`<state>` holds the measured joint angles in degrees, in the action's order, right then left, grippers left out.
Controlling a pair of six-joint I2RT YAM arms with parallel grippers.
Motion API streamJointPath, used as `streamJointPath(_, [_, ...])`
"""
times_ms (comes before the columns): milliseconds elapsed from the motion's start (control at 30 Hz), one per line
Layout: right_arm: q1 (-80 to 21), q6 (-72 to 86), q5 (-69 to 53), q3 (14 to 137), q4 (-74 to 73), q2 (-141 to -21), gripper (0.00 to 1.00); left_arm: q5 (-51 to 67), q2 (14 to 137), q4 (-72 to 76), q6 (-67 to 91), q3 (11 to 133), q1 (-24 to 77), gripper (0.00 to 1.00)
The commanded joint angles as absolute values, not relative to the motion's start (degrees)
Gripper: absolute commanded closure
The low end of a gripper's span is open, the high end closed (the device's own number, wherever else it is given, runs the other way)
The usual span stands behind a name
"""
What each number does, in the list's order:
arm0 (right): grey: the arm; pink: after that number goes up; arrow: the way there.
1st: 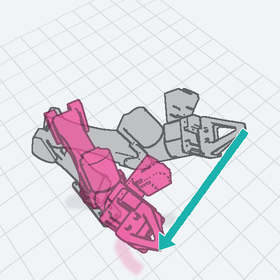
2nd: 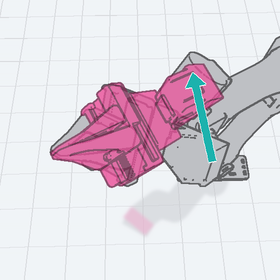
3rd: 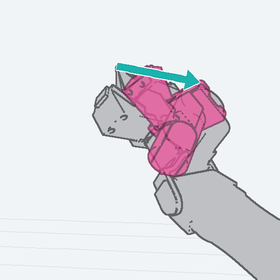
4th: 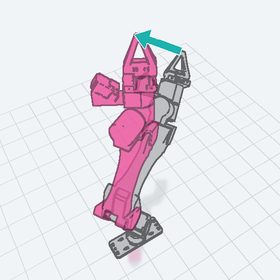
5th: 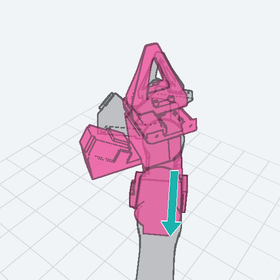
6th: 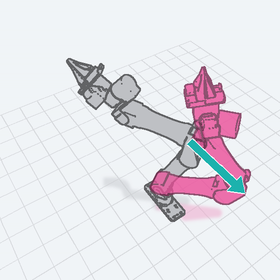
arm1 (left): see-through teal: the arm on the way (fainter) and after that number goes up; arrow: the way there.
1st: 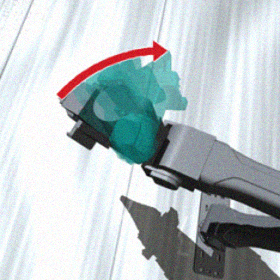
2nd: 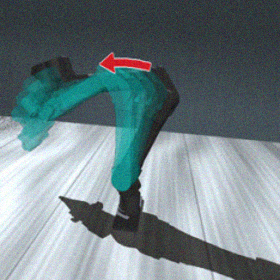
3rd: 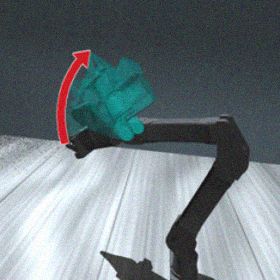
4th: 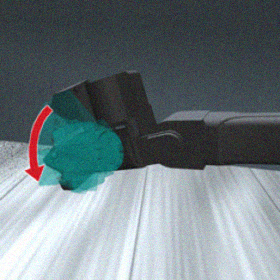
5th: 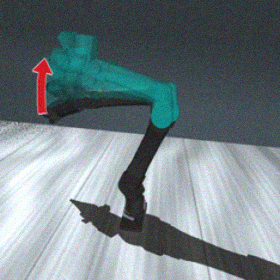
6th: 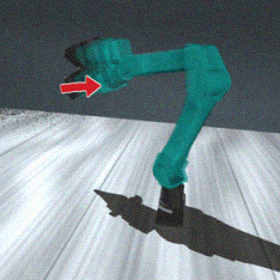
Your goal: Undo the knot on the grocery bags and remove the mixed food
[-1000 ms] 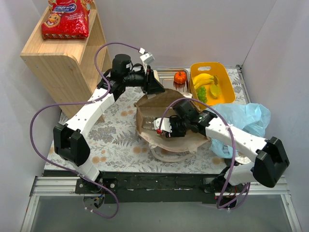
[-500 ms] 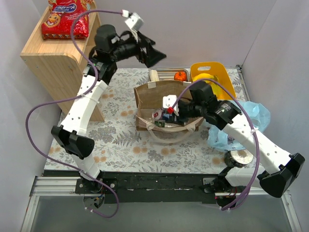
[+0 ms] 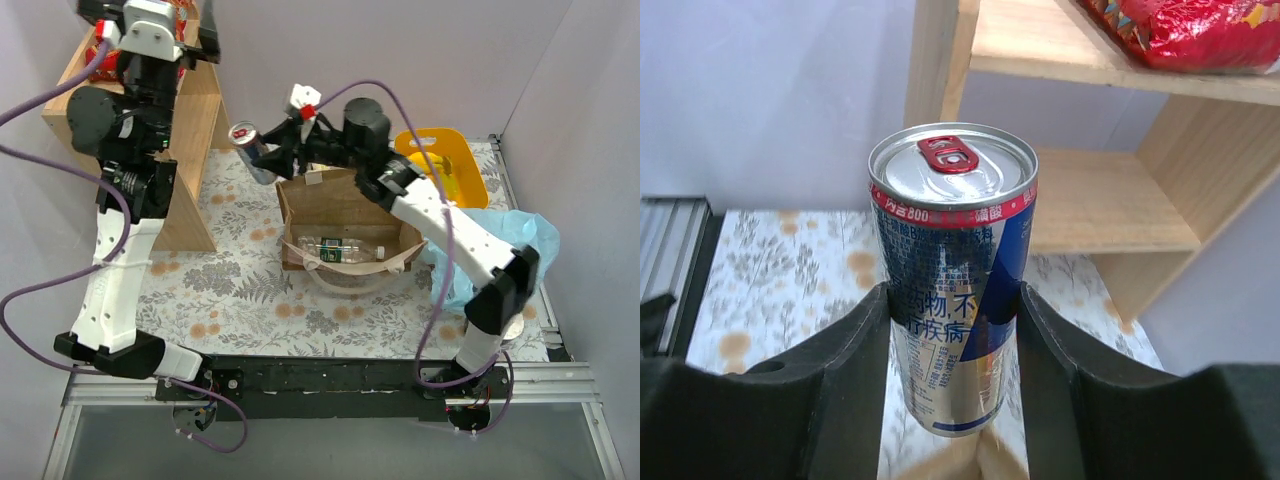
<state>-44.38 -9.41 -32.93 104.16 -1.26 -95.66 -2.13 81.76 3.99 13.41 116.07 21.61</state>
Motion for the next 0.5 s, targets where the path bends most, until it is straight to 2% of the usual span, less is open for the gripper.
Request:
streamJointPath(0, [-50.4, -1.6, -24.4, 112.7, 14.4, -103.8, 0.99, -10.0, 78.8, 8.4, 4.5, 118.7, 19.6, 0.02])
streamJointPath(33, [-51.4, -1.8, -18.6, 112.8, 15.3, -104.8, 0.99, -10.6, 78.6, 9.0, 3.6, 118.7, 19.4, 0.02])
streamJointPath(233, [-54.1, -0.4, -5.7, 116.1, 22.5, -113.5, 0.99, -11.4, 76.0, 7.5, 3.6, 116.5, 15.9, 0.02])
streamJointPath(467, [-53.7, -0.9, -5.0, 121.5, 26.5, -121.6, 0.99, -11.5, 74.4, 4.7, 4.4, 113.6, 13.4, 0.02])
